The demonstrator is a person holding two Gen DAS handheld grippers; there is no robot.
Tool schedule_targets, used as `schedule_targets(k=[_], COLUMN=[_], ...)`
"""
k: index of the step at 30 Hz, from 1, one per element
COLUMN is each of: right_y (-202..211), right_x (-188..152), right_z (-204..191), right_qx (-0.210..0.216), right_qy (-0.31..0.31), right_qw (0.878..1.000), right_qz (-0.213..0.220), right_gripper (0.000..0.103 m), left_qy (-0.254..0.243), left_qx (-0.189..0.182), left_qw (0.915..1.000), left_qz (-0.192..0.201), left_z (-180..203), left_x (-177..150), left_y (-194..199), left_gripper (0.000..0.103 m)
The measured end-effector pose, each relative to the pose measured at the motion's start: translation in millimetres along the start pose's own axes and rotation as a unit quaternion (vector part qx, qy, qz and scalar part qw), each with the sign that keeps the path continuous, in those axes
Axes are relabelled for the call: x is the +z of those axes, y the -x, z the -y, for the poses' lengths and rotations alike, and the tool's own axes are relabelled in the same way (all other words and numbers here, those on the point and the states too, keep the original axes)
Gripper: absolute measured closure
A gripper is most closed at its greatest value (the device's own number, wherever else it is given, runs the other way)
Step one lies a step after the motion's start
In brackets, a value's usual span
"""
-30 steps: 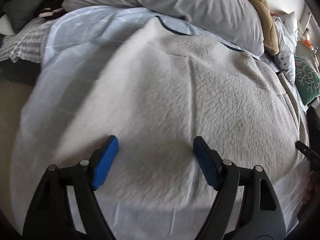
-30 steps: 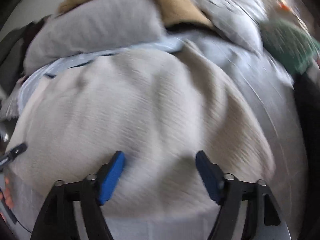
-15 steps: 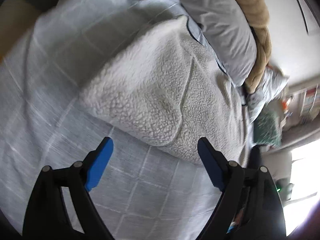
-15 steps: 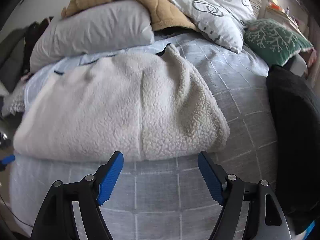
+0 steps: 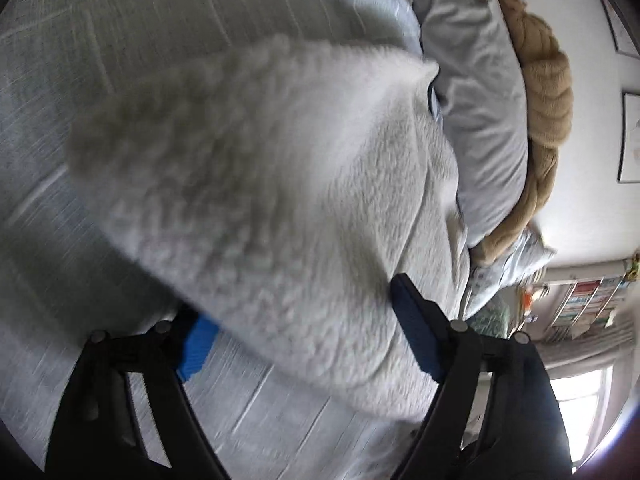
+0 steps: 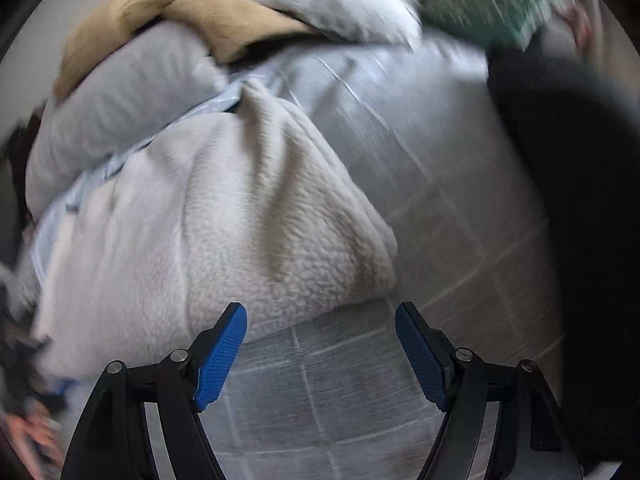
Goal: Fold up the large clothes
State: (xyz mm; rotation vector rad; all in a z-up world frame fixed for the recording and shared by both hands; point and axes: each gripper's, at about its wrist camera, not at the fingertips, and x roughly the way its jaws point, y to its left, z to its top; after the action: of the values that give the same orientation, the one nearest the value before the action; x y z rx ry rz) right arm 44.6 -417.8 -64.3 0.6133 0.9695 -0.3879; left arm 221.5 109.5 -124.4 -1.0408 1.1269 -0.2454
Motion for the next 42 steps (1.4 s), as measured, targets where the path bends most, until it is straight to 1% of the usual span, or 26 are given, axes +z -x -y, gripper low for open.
schedule_targets(k=[2, 5, 6, 7, 8, 9, 10, 11, 12, 14, 16, 18, 20, 22, 24, 25, 26, 27, 28, 29, 32, 34, 36, 39, 40, 42], right_y=[-11.9, -28.0, -31.4, -36.0, -37.2, -35.6, -31.4, -20.9, -8.1, 18.8, 42.2, 63.0, 71.4, 65.4, 45.0, 34.5, 18.0, 7.3, -1.6, -6.4, 2.5, 18.9, 41.2, 81.6, 94.3, 104.2], right_x=[3.0, 9.1, 11.4, 14.4, 14.7, 14.8, 14.0, 13.5, 13.5, 14.6, 10.0, -0.7, -16.1, -27.8, -40.6, -44.8, -51.9, -56.0, -58.8, -60.0, -54.3, -52.2, -49.1, -47.1, -46.9, -46.8], right_z=[12.4, 22.5, 24.5, 28.3, 31.0, 33.1, 32.0, 24.9, 12.9, -8.9, -20.7, -27.9, -30.5, -31.8, -30.9, -30.6, -30.6, -28.7, -26.3, -21.6, -8.8, -3.9, -3.7, -18.9, -30.6, -51.4], right_qx=[0.055, 0.094, 0.100, 0.102, 0.107, 0.116, 0.120, 0.113, 0.097, 0.087, 0.092, 0.097, 0.098, 0.086, 0.055, 0.040, 0.024, 0.019, 0.020, 0.032, 0.065, 0.063, 0.026, -0.048, -0.059, -0.047], right_qy=[-0.056, -0.108, -0.119, -0.136, -0.151, -0.163, -0.170, -0.160, -0.135, -0.093, -0.069, -0.048, -0.037, -0.035, -0.023, -0.010, 0.010, 0.022, 0.026, 0.019, -0.017, -0.026, -0.020, 0.019, 0.034, 0.059], right_qw=[0.997, 0.989, 0.988, 0.985, 0.983, 0.980, 0.978, 0.981, 0.986, 0.991, 0.992, 0.993, 0.994, 0.996, 0.997, 0.997, 0.996, 0.995, 0.994, 0.994, 0.992, 0.993, 0.997, 0.998, 0.995, 0.992], right_qz=[-0.021, -0.025, -0.019, -0.015, -0.011, -0.005, 0.003, 0.013, 0.026, 0.049, 0.060, 0.054, 0.028, -0.007, -0.050, -0.065, -0.084, -0.095, -0.100, -0.102, -0.106, -0.100, -0.072, 0.026, 0.066, 0.102], right_gripper=[0.025, 0.028, 0.036, 0.040, 0.058, 0.071, 0.075, 0.081, 0.083, 0.084, 0.084, 0.084, 0.082, 0.077, 0.068, 0.064, 0.050, 0.043, 0.041, 0.039, 0.039, 0.039, 0.037, 0.037, 0.037, 0.037], left_qy=[-0.005, -0.004, -0.001, 0.005, 0.007, 0.007, 0.009, 0.008, 0.001, -0.027, -0.056, -0.078, -0.088, -0.092, -0.077, -0.056, -0.034, -0.014, 0.002, 0.005, 0.001, 0.001, 0.005, 0.009, 0.009, 0.013], left_qx=[-0.002, -0.008, -0.008, -0.010, -0.009, -0.013, -0.017, -0.020, -0.022, -0.026, -0.026, -0.023, -0.017, -0.004, 0.010, 0.014, 0.013, 0.005, -0.023, -0.038, -0.042, -0.040, -0.042, -0.046, -0.045, -0.043], left_qw=[0.9999, 0.9995, 0.9993, 0.9991, 0.9991, 0.9991, 0.9990, 0.9989, 0.9988, 0.9977, 0.9954, 0.9929, 0.9923, 0.9931, 0.9957, 0.9977, 0.9991, 0.9998, 0.9996, 0.9992, 0.9991, 0.9992, 0.9990, 0.9989, 0.9989, 0.9989], left_qz=[0.015, 0.031, 0.035, 0.040, 0.040, 0.040, 0.041, 0.043, 0.045, 0.056, 0.073, 0.087, 0.086, 0.073, 0.050, 0.036, 0.023, 0.015, 0.014, 0.013, 0.008, 0.009, 0.011, 0.009, 0.010, 0.014], left_z=[0.5, -0.1, 0.0, -0.6, -0.8, -1.7, -1.2, 1.6, 6.6, 22.0, 34.2, 38.7, 33.5, 20.6, -0.1, -13.9, -28.1, -42.9, -56.5, -60.1, -53.6, -54.2, -53.2, -52.4, -51.9, -49.6], left_x=[3.8, 8.4, 9.2, 10.6, 12.5, 14.1, 15.3, 16.2, 16.7, 16.9, 16.4, 14.8, 13.9, 12.9, 13.9, 14.2, 15.6, 17.6, 20.4, 21.9, 27.3, 26.2, 27.1, 28.9, 30.0, 29.8], left_y=[-3.5, -8.6, -9.5, -10.7, -12.1, -11.4, -9.0, -4.7, 0.6, 16.5, 37.5, 62.3, 81.8, 89.0, 81.2, 72.3, 62.8, 53.6, 47.2, 46.4, 48.6, 47.3, 44.0, 41.2, 40.4, 40.4], left_gripper=[0.028, 0.032, 0.033, 0.038, 0.048, 0.053, 0.063, 0.067, 0.069, 0.071, 0.072, 0.072, 0.072, 0.071, 0.068, 0.064, 0.056, 0.052, 0.050, 0.050, 0.048, 0.048, 0.047, 0.047, 0.047, 0.050])
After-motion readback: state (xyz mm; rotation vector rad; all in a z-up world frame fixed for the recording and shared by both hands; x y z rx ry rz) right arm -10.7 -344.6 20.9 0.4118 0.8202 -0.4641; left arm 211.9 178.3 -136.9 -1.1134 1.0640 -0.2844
